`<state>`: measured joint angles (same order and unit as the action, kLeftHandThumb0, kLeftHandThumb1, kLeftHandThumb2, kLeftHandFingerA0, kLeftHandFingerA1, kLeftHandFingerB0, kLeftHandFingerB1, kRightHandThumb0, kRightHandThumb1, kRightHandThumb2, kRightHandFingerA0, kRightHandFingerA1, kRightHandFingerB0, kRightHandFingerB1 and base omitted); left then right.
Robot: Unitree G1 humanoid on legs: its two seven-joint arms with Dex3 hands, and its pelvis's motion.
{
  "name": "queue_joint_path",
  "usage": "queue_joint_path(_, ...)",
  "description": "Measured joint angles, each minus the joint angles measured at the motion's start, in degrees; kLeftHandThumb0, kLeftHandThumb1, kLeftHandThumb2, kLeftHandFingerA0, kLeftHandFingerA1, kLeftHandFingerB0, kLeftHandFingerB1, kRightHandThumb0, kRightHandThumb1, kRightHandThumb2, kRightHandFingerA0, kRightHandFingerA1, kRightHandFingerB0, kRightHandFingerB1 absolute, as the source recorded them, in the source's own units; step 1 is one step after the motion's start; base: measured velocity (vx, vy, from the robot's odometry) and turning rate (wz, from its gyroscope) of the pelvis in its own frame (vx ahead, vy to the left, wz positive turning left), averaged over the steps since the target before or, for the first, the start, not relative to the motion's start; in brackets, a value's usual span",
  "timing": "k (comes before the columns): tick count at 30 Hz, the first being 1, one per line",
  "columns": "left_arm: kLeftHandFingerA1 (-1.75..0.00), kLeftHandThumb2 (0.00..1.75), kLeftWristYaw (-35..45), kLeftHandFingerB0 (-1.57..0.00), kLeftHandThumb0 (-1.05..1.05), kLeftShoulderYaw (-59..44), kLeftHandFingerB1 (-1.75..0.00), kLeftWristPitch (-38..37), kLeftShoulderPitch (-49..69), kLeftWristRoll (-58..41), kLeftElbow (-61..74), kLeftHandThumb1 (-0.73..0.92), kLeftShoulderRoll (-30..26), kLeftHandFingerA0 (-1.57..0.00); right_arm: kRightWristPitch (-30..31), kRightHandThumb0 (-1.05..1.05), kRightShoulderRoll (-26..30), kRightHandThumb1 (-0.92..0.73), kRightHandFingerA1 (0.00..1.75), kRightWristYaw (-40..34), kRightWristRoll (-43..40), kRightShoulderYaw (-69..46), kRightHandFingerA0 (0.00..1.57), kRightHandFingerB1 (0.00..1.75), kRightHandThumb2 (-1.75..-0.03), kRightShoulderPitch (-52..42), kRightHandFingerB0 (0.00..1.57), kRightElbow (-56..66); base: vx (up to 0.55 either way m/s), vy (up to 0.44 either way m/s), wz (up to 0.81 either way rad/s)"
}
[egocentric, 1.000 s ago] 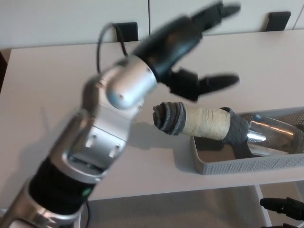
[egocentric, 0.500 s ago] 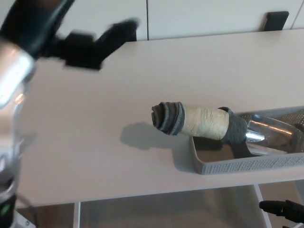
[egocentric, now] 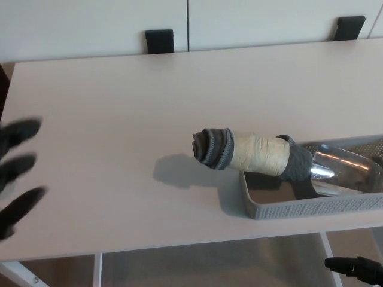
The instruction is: The robot walks towards a desk on which a shovel is kept on the left hand side and a container is kept on the right hand side. The robot picks up the shovel using its left hand and places it in the container.
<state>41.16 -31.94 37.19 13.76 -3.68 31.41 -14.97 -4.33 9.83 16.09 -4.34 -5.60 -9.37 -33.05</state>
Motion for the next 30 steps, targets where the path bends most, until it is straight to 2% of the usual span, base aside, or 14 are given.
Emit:
queue_joint_path(2, -0.42, 1.00, 1.8, -0.11, -0.94, -3.2, -0.37, 0.0, 3.7, -1.9, -0.6, 0.57, -0.5, -0.17, 0.0, -0.16, 0.0, -0.45, 0.63, 0.0, 0.0, 0.0, 0.78, 0.54, -0.53, 0.0, 0.61, -0.4, 0.00, 0.000, 0.00)
queue_joint_path(8, -0.42, 1.00, 6.7, -0.13, -0.92, -10.8, -0.38, 0.0, 12.5, -6.9, -1.9, 0.58, -1.4, -0.15, 0.0, -0.20, 0.0, -0.43, 0.66, 0.0, 0.0, 0.0, 0.79, 0.56, -0.58, 0.0, 0.59, -1.0, 0.00, 0.000, 0.00)
queue_joint_path(9, -0.33, 0.68, 7.6, -0.18, -0.99, -12.1, -0.29, 0.0, 13.9, -7.8, -2.1, 0.66, -1.6, -0.21, 0.0, -0.20, 0.0, -0.43, 0.66, 0.0, 0.0, 0.0, 0.80, 0.56, -0.57, 0.0, 0.60, -1.2, 0.00, 0.000, 0.00)
queue_joint_path(10, -0.42, 1.00, 8.2, -0.11, -0.93, -12.9, -0.37, 0.0, 14.9, -8.6, -2.3, 0.57, -1.7, -0.16, 0.0, -0.21, 0.0, -0.43, 0.66, 0.0, 0.0, 0.0, 0.79, 0.56, -0.58, 0.0, 0.60, -1.3, 0.00, 0.000, 0.00)
queue_joint_path(15, -0.42, 1.01, 12.5, -0.12, -0.94, -16.9, -0.37, -0.1, 20.5, -13.1, -3.3, 0.58, -3.0, -0.17, 0.0, -0.18, 0.0, -0.45, 0.66, 0.0, 0.0, 0.0, 0.80, 0.55, -0.57, 0.0, 0.59, -2.1, 0.00, 0.000, 0.00)
queue_joint_path(16, -0.31, 0.64, 13.3, -0.23, -0.98, -17.4, -0.28, -0.1, 21.5, -13.9, -3.4, 0.73, -3.2, -0.25, 0.0, -0.19, 0.0, -0.44, 0.66, 0.0, 0.0, 0.0, 0.81, 0.56, -0.57, 0.0, 0.61, -2.3, 0.00, 0.000, 0.00)
queue_joint_path(17, -0.33, 0.63, 14.2, -0.24, -0.96, -18.0, -0.28, -0.3, 22.5, -14.9, -3.6, 0.71, -3.4, -0.28, 0.0, -0.18, 0.0, -0.44, 0.67, 0.0, 0.0, 0.0, 0.81, 0.55, -0.57, 0.0, 0.59, -2.5, 0.00, 0.000, 0.00)
queue_joint_path(19, -0.35, 0.63, 15.7, -0.23, -0.93, -18.5, -0.28, -0.7, 24.3, -16.3, -4.1, 0.72, -3.9, -0.31, 0.0, -0.19, 0.0, -0.44, 0.66, 0.0, 0.0, 0.0, 0.80, 0.56, -0.57, 0.0, 0.61, -2.7, 0.00, 0.000, 0.00)
queue_joint_path(20, -0.46, 0.92, 16.4, -0.20, -0.91, -18.5, -0.39, -0.9, 25.1, -16.9, -4.4, 0.60, -4.2, -0.29, 0.0, -0.19, 0.0, -0.44, 0.67, 0.0, 0.0, 0.0, 0.81, 0.56, -0.58, 0.0, 0.60, -2.8, 0.00, 0.000, 0.00)
queue_joint_path(24, -0.44, 0.96, 19.8, -0.18, -0.95, -17.9, -0.38, -2.6, 28.8, -19.3, -6.4, 0.60, -6.2, -0.26, 0.0, -0.19, 0.0, -0.44, 0.68, 0.0, 0.0, 0.0, 0.81, 0.56, -0.58, 0.0, 0.60, -3.0, 0.00, 0.000, 0.00)
queue_joint_path(25, -0.44, 0.95, 20.6, -0.15, -0.90, -17.7, -0.38, -3.1, 29.3, -19.6, -7.2, 0.62, -6.6, -0.23, 0.0, -0.20, 0.0, -0.44, 0.68, 0.0, 0.0, 0.0, 0.82, 0.56, -0.58, 0.0, 0.61, -3.0, 0.00, 0.000, 0.00)
queue_joint_path(26, -0.36, 0.63, 21.4, -0.21, -0.84, -17.4, -0.28, -3.6, 29.7, -19.6, -7.9, 0.75, -6.9, -0.24, 0.0, -0.19, 0.0, -0.44, 0.68, -0.1, 0.0, 0.0, 0.81, 0.56, -0.57, 0.0, 0.60, -3.1, 0.00, 0.000, 0.00)
queue_joint_path(27, -0.49, 1.00, 22.0, 0.00, -0.38, -17.0, -0.46, -4.1, 29.9, -19.7, -8.8, 0.39, -7.2, -0.03, 0.0, -0.19, 0.0, -0.44, 0.67, -0.1, 0.0, 0.0, 0.81, 0.56, -0.58, 0.0, 0.60, -3.1, 0.00, 0.000, 0.00)
queue_joint_path(30, -0.50, 1.02, 23.1, 0.00, -0.37, -14.7, -0.46, -6.0, 30.2, -19.2, -12.1, 0.44, -7.6, -0.03, 0.0, -0.21, 0.0, -0.43, 0.67, -0.1, 0.0, 0.0, 0.79, 0.57, -0.59, -0.1, 0.60, -3.2, 0.00, 0.000, 0.00)
